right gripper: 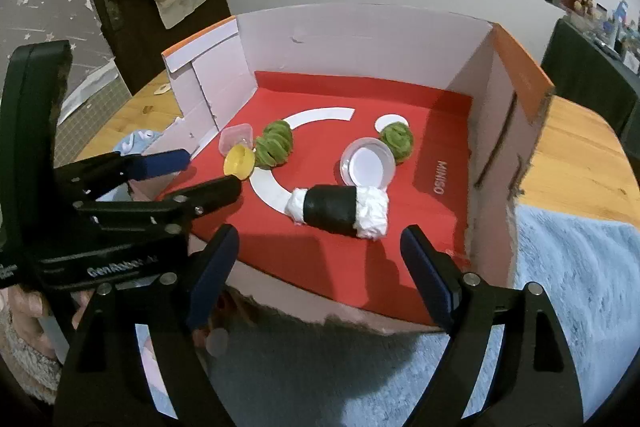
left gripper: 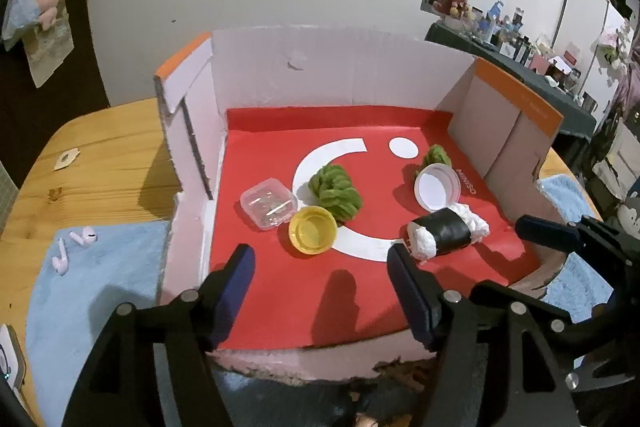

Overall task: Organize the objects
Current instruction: 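Withdraw both grippers from the box toward the items on the towel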

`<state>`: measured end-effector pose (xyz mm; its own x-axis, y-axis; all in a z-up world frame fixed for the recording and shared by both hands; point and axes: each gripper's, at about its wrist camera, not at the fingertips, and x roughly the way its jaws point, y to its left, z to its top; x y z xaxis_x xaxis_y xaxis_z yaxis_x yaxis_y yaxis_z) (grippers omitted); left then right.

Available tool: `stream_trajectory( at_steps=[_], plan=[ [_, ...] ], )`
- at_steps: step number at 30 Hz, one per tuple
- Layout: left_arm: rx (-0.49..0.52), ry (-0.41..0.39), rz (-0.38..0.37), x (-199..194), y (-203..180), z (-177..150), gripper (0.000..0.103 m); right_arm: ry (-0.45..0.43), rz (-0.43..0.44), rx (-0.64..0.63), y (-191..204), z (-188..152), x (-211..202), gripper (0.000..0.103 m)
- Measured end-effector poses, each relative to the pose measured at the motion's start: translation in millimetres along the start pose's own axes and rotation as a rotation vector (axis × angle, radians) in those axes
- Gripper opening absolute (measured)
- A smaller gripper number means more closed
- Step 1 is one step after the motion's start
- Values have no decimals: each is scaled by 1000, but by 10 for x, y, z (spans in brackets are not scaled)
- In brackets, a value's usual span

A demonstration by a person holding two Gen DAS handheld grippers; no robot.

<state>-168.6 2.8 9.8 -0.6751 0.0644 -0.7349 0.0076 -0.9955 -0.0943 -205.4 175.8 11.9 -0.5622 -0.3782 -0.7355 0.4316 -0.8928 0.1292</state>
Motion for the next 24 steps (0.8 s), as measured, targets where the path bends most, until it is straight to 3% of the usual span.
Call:
stream_trajectory(
  at_steps=[14,24],
  plan=[
    [0,-13,14,-189,-8,-97,71,-42,-5,23,-18,-119,-244,89],
    [10,-40,23,-357,-36,-187,80,-61,0,25,51,-193,-398,93]
  ],
)
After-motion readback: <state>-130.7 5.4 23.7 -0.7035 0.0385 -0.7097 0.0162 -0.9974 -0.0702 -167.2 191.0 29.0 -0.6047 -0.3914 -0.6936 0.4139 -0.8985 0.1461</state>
